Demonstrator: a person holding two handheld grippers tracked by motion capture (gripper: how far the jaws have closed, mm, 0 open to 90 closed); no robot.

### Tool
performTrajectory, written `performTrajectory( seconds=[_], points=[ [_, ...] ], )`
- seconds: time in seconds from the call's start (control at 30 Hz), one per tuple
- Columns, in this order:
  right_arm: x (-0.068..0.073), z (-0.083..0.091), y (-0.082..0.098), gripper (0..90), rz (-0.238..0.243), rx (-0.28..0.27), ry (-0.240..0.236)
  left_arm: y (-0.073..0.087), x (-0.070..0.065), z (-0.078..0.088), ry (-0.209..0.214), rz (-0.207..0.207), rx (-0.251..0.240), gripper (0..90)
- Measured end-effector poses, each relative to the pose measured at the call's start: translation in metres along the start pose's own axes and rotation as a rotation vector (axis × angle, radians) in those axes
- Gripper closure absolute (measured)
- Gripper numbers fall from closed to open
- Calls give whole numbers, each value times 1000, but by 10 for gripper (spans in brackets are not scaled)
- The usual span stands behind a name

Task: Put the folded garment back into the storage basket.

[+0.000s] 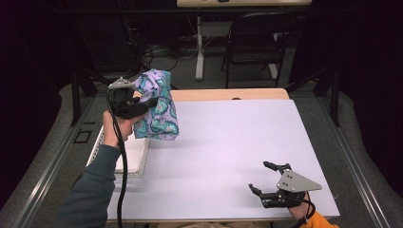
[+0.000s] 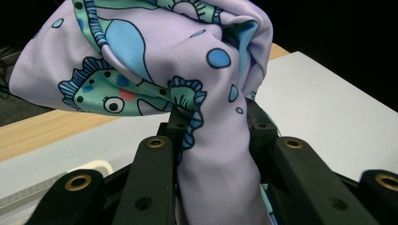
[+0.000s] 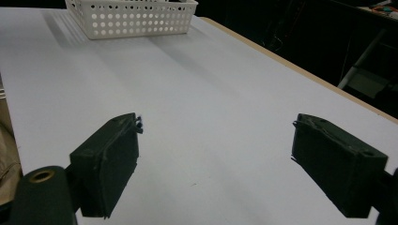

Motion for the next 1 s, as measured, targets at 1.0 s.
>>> performTrajectory(
  seconds=[1.0],
  points=[
    [-1,0,-1,145,6,-7,4,13,42,27,-76,11,17,700]
  ],
)
Point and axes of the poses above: each handheld gripper's, and its own axes: z roughly backward along the jaws, y roughly out of its underside, x roughly to its left, the point moved 6 cm from there along -z, roughly forward along the jaws, and after that the axes turned 10 degrees about -y, right-handed, at the moved point
